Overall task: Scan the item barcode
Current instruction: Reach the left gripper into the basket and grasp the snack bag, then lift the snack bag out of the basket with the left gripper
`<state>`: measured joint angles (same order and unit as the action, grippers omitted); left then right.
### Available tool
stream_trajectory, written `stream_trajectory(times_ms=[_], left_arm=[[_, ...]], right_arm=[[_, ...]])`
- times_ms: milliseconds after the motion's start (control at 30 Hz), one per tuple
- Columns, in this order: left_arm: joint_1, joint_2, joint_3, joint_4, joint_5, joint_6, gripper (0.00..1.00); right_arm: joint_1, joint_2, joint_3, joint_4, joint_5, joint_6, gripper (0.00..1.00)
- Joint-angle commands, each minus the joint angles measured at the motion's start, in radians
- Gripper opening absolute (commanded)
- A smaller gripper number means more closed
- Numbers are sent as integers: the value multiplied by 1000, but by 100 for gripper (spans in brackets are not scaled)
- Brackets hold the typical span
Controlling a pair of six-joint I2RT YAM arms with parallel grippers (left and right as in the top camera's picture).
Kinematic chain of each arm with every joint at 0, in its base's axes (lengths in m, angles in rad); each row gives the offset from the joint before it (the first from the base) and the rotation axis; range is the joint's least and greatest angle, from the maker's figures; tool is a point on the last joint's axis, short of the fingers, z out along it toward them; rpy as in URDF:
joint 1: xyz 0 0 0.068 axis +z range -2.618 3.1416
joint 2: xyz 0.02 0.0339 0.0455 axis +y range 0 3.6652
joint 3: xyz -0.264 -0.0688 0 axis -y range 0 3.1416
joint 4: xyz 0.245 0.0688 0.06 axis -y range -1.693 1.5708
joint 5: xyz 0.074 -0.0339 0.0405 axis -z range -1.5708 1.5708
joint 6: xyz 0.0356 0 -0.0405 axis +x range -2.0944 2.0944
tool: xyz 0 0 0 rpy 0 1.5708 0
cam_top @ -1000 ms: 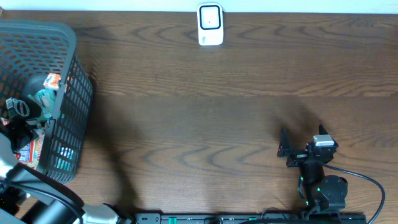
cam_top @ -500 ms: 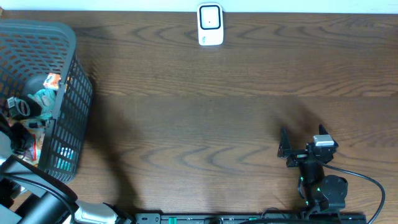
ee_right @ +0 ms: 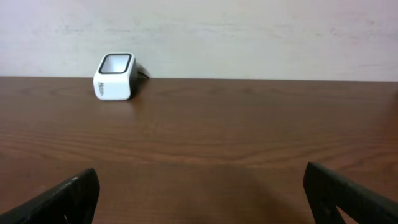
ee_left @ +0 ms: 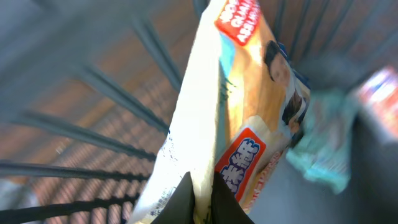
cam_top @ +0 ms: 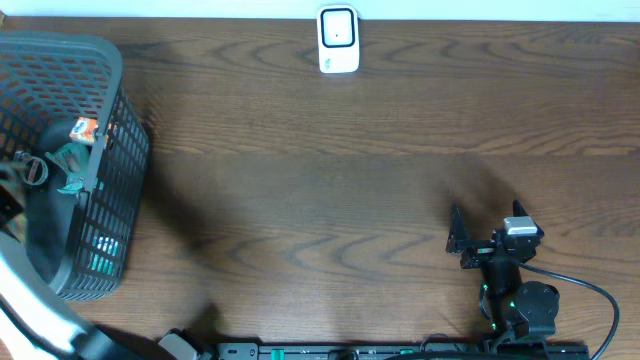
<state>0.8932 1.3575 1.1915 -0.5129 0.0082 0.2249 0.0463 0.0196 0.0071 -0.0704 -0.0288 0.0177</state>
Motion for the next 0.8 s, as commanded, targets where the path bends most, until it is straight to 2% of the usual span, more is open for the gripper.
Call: stream_trajectory(times_ms=[0, 167, 400, 533, 767], left_arm=[[-37, -138, 37, 43, 63, -39, 7], [-137, -287, 37, 160, 63, -83, 7], [-290, -495, 38, 223, 63, -326, 7], [-435, -553, 38, 135, 79, -389, 7], [-721, -510, 26, -154, 79, -501, 7]], right_arm=[[-6, 0, -1, -5, 3, 11, 99], [-6, 0, -1, -5, 3, 11, 99], [-6, 0, -1, -5, 3, 11, 99], [-6, 0, -1, -5, 3, 11, 99], [-6, 0, -1, -5, 3, 11, 99]])
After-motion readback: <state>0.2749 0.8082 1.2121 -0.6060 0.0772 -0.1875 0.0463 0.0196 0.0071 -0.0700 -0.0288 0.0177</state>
